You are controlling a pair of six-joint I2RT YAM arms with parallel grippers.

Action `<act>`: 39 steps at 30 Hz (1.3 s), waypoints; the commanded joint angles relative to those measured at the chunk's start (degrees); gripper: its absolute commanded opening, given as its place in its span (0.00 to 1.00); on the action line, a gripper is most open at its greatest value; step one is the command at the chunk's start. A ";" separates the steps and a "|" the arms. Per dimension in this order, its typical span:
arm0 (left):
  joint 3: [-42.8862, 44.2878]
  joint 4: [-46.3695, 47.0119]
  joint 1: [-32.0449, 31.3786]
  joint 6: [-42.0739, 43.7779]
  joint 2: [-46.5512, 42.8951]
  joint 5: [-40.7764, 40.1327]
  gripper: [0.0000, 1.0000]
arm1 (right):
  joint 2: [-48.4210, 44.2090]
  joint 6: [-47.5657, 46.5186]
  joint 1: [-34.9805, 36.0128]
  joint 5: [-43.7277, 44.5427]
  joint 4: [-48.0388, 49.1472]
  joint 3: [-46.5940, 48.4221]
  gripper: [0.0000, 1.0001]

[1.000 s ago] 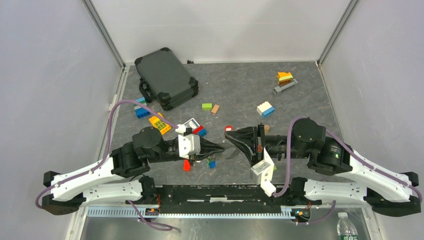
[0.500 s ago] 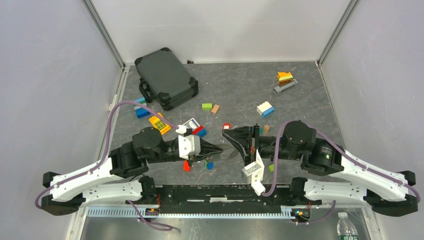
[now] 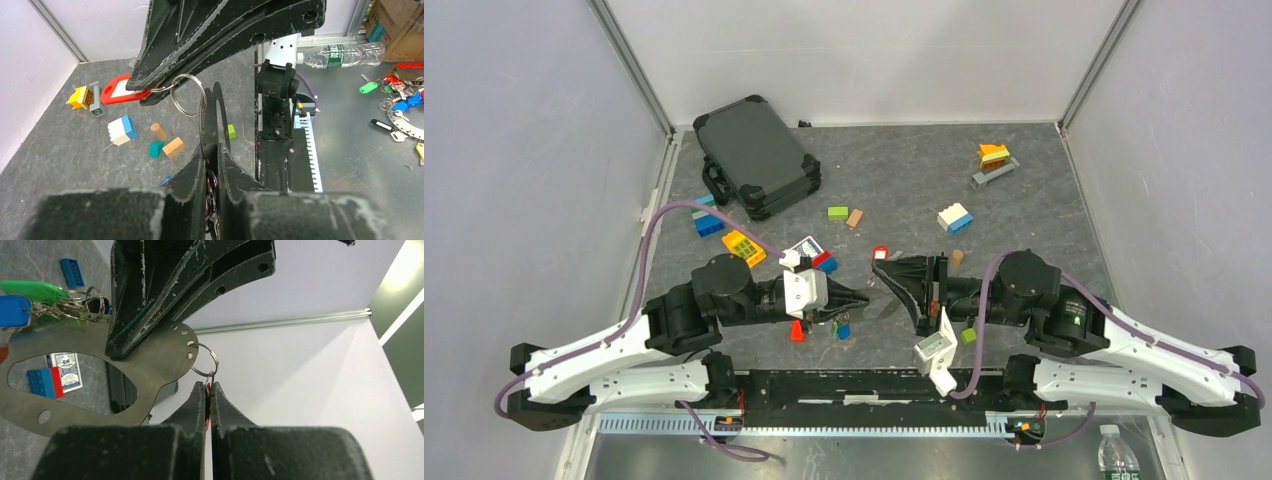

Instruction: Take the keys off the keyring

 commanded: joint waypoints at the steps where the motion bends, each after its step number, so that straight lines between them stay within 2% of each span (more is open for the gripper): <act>1: 2.26 0.64 -0.36 -0.04 -0.03 2.73 0.02 | -2.22 -4.91 -0.33 2.72 6.79 -0.71 0.00; 12: 2.54 -1.55 -0.34 1.15 0.22 2.60 0.02 | -4.27 -5.92 -0.32 -0.46 7.66 -1.45 0.00; 22: 8.04 -12.28 -0.37 7.88 2.91 5.18 0.02 | -5.11 -6.51 -0.32 -4.71 6.65 -2.13 0.00; 39: 9.65 -20.97 -0.38 18.20 3.54 -0.48 0.02 | -7.56 -10.09 -0.33 -5.56 13.58 -12.85 0.00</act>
